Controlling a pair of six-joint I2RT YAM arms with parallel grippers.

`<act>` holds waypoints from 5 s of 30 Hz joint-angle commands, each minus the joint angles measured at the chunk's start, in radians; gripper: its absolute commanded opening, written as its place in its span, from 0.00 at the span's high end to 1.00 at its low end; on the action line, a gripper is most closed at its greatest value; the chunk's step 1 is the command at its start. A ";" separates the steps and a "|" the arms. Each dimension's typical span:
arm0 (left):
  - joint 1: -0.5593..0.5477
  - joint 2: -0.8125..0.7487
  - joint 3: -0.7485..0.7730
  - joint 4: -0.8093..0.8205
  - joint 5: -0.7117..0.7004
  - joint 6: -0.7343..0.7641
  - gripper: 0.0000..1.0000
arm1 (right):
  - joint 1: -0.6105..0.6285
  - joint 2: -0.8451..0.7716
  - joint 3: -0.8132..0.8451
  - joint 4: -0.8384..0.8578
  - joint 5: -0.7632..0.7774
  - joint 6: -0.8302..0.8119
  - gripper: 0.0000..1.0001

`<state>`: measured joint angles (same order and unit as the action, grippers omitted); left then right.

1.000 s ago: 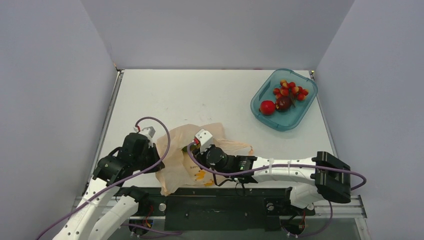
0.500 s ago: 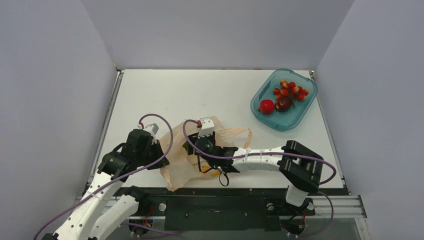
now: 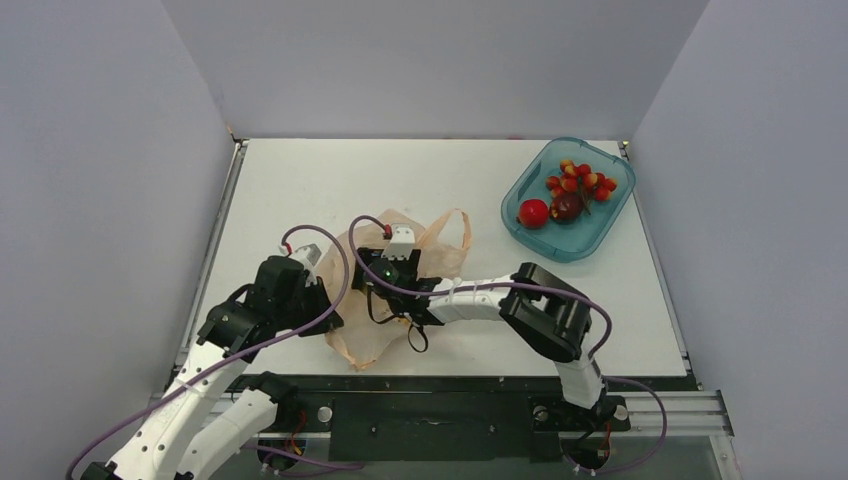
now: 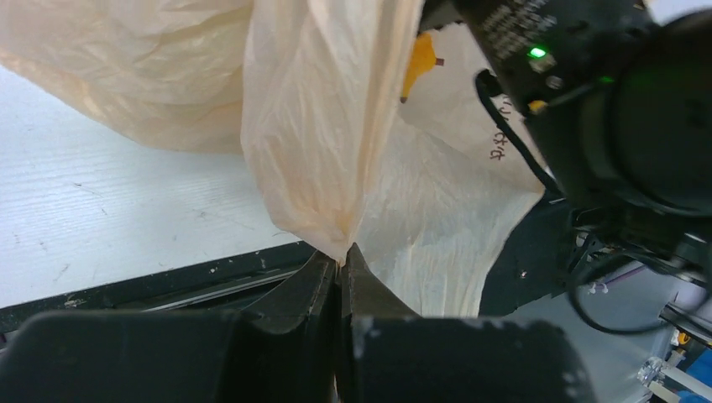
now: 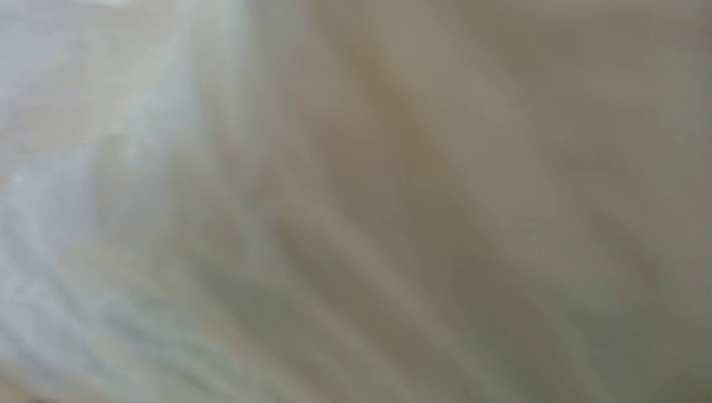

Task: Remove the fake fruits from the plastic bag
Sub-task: Take out the fake fruit from the plastic bag, then place the fake fruit in the bin, then adjust the plastic bag at the center of the board.

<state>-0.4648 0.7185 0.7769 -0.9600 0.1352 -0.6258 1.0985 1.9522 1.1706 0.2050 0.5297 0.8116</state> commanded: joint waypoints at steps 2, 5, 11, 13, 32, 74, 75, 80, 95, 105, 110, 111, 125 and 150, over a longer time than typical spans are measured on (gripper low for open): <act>-0.014 0.007 0.016 0.028 0.019 -0.012 1.00 | -0.015 0.127 0.133 0.089 -0.009 -0.059 0.12; -0.018 0.006 0.016 0.023 0.022 -0.007 1.00 | -0.022 0.173 0.159 0.155 -0.084 -0.111 0.12; -0.022 -0.001 -0.006 0.055 0.051 -0.019 1.00 | -0.024 0.282 0.284 0.091 -0.102 -0.123 0.11; -0.026 -0.003 -0.008 0.063 0.054 -0.027 1.00 | -0.031 0.329 0.360 0.020 -0.102 -0.110 0.12; -0.029 -0.013 0.023 -0.005 -0.105 -0.008 1.00 | -0.069 -0.157 0.012 0.003 -0.295 -0.304 0.95; -0.034 0.001 0.069 0.035 -0.245 0.075 1.00 | -0.119 -0.848 -0.317 -0.016 -0.383 -0.451 1.00; -0.036 -0.004 0.069 0.036 -0.244 0.074 1.00 | -0.122 -0.862 -0.311 -0.029 -0.292 -0.452 1.00; -0.041 -0.017 0.069 0.036 -0.241 0.075 1.00 | -0.222 -0.922 -0.307 -0.071 0.071 -0.382 1.00; -0.057 -0.017 0.065 0.043 -0.235 0.075 1.00 | -0.765 -0.609 -0.193 -0.413 0.040 -0.041 0.99; -0.074 -0.007 0.062 0.047 -0.221 0.079 1.00 | -0.840 -0.521 -0.204 -0.394 0.027 -0.062 0.49; -0.083 -0.016 0.064 0.049 -0.213 0.082 1.00 | -0.855 -0.500 -0.184 -0.375 -0.019 -0.109 0.26; -0.086 -0.018 0.063 0.049 -0.210 0.084 1.00 | -0.855 -0.498 -0.175 -0.374 -0.026 -0.115 0.24; -0.092 -0.052 0.075 0.076 -0.071 0.144 0.66 | -0.423 -0.834 -0.236 -0.292 -0.033 -0.365 0.24; -0.089 0.022 0.346 -0.104 -0.325 -0.022 0.55 | 0.150 -0.187 -0.239 0.254 -0.706 -0.280 0.61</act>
<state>-0.5510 0.6586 1.1660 -1.0691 -0.1040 -0.6338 1.2446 1.7477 0.8837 0.3515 -0.0811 0.4667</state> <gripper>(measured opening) 0.440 0.391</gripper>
